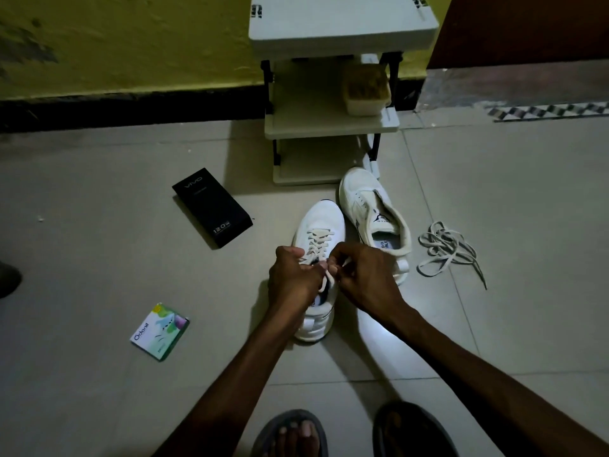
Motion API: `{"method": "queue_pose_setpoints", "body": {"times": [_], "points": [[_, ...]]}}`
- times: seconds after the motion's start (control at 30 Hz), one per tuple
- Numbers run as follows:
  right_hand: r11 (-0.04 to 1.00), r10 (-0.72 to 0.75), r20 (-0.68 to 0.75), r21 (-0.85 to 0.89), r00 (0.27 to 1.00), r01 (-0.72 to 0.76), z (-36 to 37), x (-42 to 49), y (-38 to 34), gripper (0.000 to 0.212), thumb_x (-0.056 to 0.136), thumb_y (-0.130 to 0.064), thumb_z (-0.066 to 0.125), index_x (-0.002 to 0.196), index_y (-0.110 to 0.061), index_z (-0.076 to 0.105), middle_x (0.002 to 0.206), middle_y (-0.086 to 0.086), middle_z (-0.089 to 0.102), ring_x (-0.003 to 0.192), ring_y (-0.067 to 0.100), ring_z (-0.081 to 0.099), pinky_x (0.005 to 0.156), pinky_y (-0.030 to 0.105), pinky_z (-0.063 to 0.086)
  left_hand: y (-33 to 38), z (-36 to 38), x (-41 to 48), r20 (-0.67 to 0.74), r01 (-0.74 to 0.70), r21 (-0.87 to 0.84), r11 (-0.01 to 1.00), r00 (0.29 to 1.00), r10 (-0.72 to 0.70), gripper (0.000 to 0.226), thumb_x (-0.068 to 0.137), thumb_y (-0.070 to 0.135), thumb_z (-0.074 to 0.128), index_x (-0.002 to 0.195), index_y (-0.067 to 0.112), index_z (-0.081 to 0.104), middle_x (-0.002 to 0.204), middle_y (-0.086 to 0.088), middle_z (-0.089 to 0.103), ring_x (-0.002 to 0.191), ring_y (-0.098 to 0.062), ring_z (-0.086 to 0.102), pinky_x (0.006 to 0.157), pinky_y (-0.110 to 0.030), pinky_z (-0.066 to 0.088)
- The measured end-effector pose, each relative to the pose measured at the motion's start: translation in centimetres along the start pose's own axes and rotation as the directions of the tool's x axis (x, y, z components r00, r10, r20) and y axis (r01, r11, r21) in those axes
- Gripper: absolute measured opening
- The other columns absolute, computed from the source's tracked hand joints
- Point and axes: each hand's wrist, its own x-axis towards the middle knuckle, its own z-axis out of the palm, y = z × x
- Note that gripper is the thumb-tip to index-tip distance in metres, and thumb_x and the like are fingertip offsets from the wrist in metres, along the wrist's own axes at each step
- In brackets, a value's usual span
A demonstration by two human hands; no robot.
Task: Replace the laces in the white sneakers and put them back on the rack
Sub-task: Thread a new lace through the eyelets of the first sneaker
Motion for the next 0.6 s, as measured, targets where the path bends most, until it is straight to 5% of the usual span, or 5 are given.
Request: {"method": "queue_pose_setpoints", "body": {"times": [0.1,0.23,0.4,0.53,0.6], "points": [[0.999,-0.050,0.035,0.007,0.998,0.050,-0.2,0.0,-0.6,0.018,0.066,0.003,0.057,0.071,-0.014,0.057,0.067,-0.004,0.058,0.064,0.008,0.053,0.057,0.014,0.036,0.1,0.0,0.3,-0.006,0.010,-0.003,1.000,1.000,-0.010,0.042,0.074,0.029,0.078,0.103,0.027,0.047,0.107,-0.007,0.068,0.091,-0.027,0.068,0.080,-0.041,0.059],[0.994,-0.101,0.010,-0.038,0.995,0.102,-1.8,0.7,-1.4,0.010,0.068,-0.009,0.044,0.075,-0.014,0.050,0.069,-0.001,0.051,0.063,0.019,0.050,0.054,0.036,0.042,0.4,-0.1,0.4,-0.020,-0.037,0.105,0.994,0.999,0.039,0.041,0.078,0.030,0.074,0.107,0.024,0.045,0.108,-0.005,0.067,0.094,-0.026,0.065,0.077,-0.032,0.054],[0.970,-0.213,-0.199,-0.159,0.956,0.183,-6.8,2.1,-4.8,0.020,0.072,0.005,0.053,0.085,-0.009,0.055,0.076,0.005,0.057,0.067,0.024,0.054,0.060,0.038,0.049,1.1,-0.6,-0.1,0.024,-0.146,0.357,0.923,0.989,0.147,0.030,0.088,0.037,0.063,0.107,0.023,0.045,0.108,-0.002,0.066,0.098,-0.028,0.063,0.075,-0.032,0.048],[0.941,0.007,-0.291,0.325,0.957,0.092,-9.4,3.5,-6.3,0.013,0.093,0.000,0.048,0.090,-0.012,0.053,0.085,0.006,0.064,0.080,0.020,0.067,0.072,0.029,0.058,1.7,-2.5,-0.7,0.183,-0.333,0.477,0.813,0.943,0.279,0.018,0.087,0.040,0.063,0.095,0.029,0.052,0.090,0.007,0.068,0.097,-0.018,0.062,0.090,-0.032,0.036],[0.631,0.243,-0.047,0.766,0.969,-0.121,-9.1,3.8,-6.5,0.016,0.099,-0.003,0.041,0.088,-0.011,0.050,0.085,0.012,0.066,0.081,0.024,0.069,0.073,0.032,0.059,3.1,-4.0,-1.0,0.234,-0.424,0.373,0.825,0.904,0.359,0.019,0.083,0.041,0.068,0.092,0.030,0.055,0.076,0.014,0.065,0.089,-0.010,0.062,0.088,-0.031,0.027]]}}
